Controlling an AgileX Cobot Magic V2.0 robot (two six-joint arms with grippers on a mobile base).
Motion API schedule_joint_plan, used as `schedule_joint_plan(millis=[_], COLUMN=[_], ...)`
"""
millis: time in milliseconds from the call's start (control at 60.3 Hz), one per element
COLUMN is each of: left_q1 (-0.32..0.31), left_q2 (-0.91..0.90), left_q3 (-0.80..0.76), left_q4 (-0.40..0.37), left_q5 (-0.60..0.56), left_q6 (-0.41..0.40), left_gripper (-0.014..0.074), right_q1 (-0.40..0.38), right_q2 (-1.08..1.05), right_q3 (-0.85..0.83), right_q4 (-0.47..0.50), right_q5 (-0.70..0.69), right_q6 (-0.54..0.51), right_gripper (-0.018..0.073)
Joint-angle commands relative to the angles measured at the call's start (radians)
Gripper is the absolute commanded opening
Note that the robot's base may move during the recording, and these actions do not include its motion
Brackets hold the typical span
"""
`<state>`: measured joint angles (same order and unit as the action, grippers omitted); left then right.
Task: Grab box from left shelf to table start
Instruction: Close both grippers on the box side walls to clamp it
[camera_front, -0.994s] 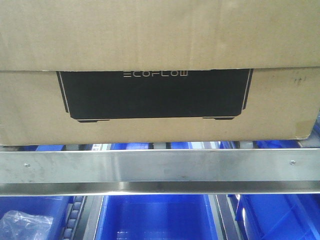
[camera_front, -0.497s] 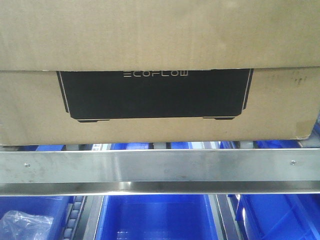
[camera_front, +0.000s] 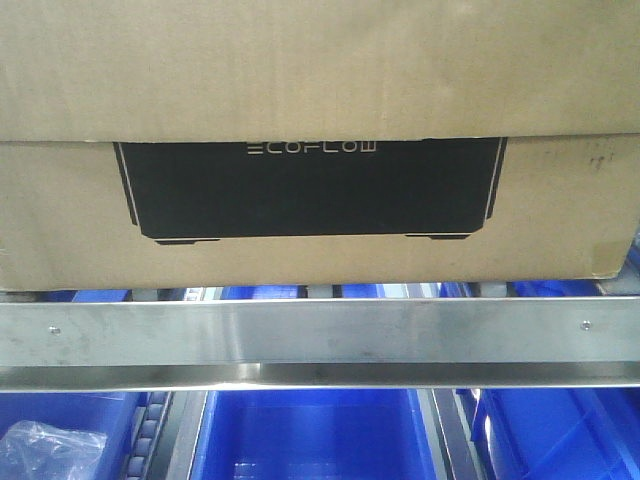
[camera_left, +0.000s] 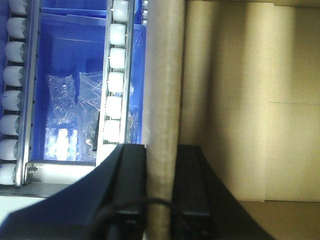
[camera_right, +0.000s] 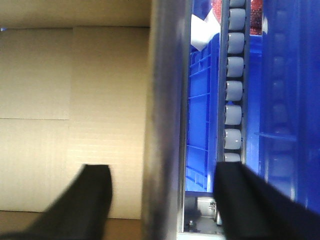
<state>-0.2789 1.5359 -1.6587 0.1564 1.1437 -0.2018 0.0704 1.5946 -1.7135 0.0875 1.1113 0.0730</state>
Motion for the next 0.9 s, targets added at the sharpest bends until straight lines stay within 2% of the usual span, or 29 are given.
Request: schedule_joint_plan(millis=[0,348,779,878], left_q1=[-0.003,-0.003,-0.003,-0.003], left_q2=[-0.022,-0.022,-0.022,-0.020], left_q3=[-0.025,-0.025,-0.025,-0.025], left_q4=[-0.020,-0.020,-0.020,-0.046], left_q5=[-0.043,-0.043,-0.045,-0.045], left_q6=[-0.003,-0.003,-0.003,-0.003], left_gripper=[-0.0085,-0.0085,-0.0085,-0.0085], right_q1=[-0.007,-0.007,-0.007,-0.007], right_q2=[-0.034,-0.028,-0.028,-0.028], right_q3=[-0.035,-0.035,-0.035,-0.035], right_q4=[0.003,0.006,0.007,0.008], right_q5=[-0.042,-0.026,-0.018,-0.018], right_q6=[-0.013,-0.013,-0.013,-0.012], right_gripper=[0.0407,0.0008,0.0026,0.0026])
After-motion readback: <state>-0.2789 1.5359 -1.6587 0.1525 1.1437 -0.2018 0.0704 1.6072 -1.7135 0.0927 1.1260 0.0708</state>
